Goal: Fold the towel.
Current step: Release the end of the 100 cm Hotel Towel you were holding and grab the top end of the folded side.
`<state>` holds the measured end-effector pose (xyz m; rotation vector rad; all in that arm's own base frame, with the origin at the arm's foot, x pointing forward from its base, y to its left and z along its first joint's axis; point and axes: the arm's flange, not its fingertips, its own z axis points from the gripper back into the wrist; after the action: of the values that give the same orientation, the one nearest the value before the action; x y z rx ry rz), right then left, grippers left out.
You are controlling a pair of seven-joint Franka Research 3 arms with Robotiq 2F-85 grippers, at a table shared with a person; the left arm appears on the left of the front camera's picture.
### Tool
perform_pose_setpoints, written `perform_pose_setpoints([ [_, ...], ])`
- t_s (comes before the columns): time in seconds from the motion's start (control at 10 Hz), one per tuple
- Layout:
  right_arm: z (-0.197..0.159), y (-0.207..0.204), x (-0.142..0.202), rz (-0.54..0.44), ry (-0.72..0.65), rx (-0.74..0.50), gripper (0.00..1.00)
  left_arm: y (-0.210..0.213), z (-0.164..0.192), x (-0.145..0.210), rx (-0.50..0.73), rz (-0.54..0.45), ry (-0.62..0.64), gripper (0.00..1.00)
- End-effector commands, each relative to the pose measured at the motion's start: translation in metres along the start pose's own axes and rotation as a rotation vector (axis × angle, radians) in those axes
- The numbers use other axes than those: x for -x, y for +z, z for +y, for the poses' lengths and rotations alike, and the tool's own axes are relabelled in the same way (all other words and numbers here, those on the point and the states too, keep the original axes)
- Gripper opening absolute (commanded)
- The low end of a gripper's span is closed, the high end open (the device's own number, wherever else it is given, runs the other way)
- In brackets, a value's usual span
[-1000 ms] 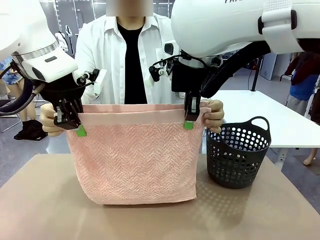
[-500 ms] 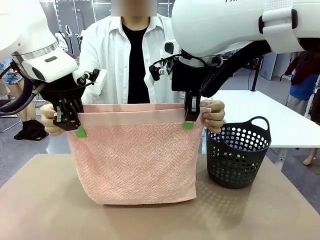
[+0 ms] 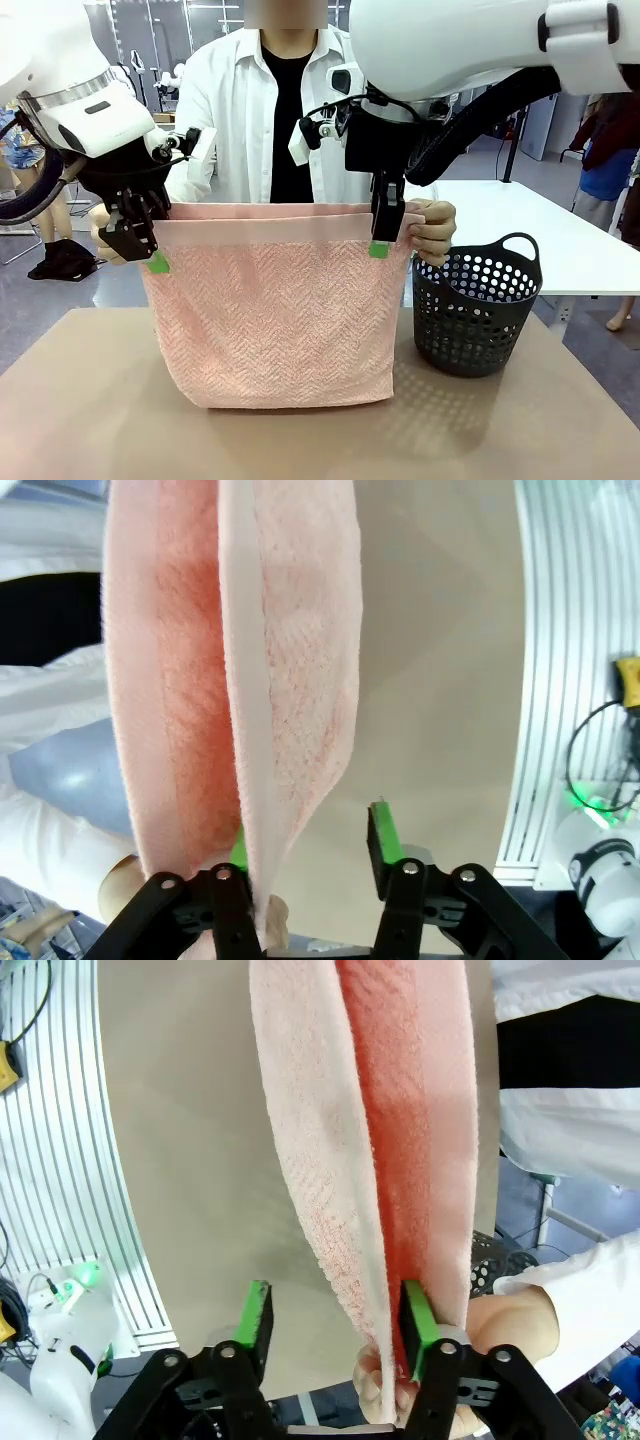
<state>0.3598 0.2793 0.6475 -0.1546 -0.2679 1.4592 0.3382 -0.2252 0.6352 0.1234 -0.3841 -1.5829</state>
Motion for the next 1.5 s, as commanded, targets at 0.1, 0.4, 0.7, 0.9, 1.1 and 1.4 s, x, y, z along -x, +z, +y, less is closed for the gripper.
perform_pose_setpoints([
  [0.1, 0.006, 0.015, 0.0, -0.013, 0.028, 0.074, 0.91, 0.017, -0.001, -0.009, -0.105, 0.022, -0.005, 1.0],
  [0.4, 0.009, 0.03, -0.004, -0.016, 0.056, 0.139, 1.0, 0.034, 0.003, -0.015, -0.156, 0.003, -0.012, 1.0],
  [0.7, 0.003, 0.033, -0.008, -0.012, 0.095, 0.122, 1.0, 0.038, 0.015, -0.013, -0.175, -0.012, -0.024, 1.0],
  [0.9, -0.009, 0.027, -0.007, 0.004, 0.098, 0.109, 1.0, 0.03, 0.023, -0.01, -0.149, 0.001, -0.016, 1.0],
  [1.1, -0.018, 0.02, -0.008, 0.016, 0.09, 0.086, 1.0, 0.019, 0.029, -0.007, -0.111, 0.017, -0.001, 1.0],
  [1.4, -0.025, 0.0, -0.008, 0.041, 0.076, 0.042, 1.0, -0.005, 0.038, 0.001, -0.036, 0.026, 0.045, 1.0],
])
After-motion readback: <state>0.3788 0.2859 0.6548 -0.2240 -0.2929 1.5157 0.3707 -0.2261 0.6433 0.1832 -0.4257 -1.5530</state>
